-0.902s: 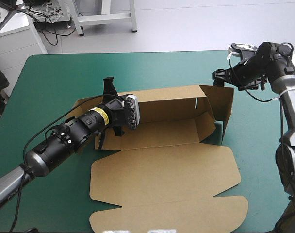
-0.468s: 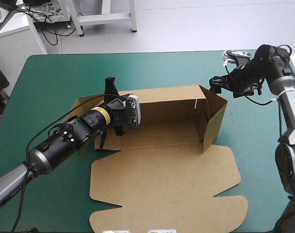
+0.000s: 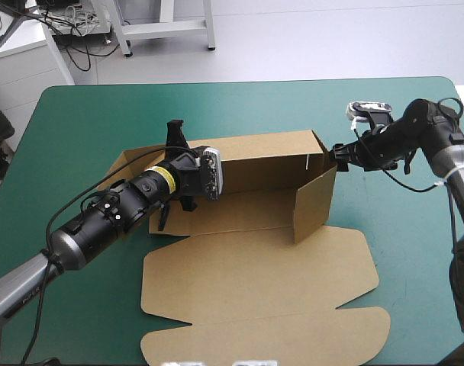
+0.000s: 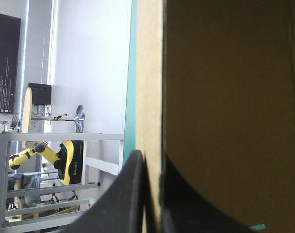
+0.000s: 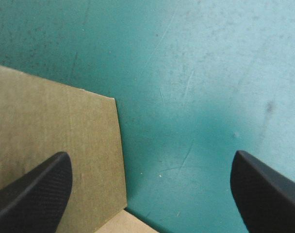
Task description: Fold the box
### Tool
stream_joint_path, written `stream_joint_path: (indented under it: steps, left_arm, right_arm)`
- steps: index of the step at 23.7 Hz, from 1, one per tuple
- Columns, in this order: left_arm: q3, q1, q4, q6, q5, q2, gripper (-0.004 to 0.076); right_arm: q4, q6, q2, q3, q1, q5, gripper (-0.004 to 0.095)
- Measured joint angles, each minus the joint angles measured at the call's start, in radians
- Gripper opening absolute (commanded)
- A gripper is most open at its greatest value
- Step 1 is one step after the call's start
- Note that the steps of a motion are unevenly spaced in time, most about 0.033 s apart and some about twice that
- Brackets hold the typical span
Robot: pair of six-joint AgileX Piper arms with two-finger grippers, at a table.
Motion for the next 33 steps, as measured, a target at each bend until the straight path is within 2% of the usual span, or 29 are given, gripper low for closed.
stream_joint_path:
  steps: [14, 28, 33]
  left_arm:
    - [-0.006, 0.006, 0.009, 0.001, -0.011, 0.020, 0.0015]
    - [-0.018, -0.017, 0.012, 0.045, 0.004, 0.059, 0.0015]
    - [-0.018, -0.041, 0.012, 0.049, -0.001, 0.059, 0.0015]
  right_arm:
    - [0.184, -0.368, -0.271, 0.360, 0.000, -0.283, 0.0809]
    - [0.347, -0.577, -0.292, 0.392, 0.005, -0.249, 0.0809]
    - [0.354, -0.615, -0.245, 0.392, 0.096, -0.291, 0.0764]
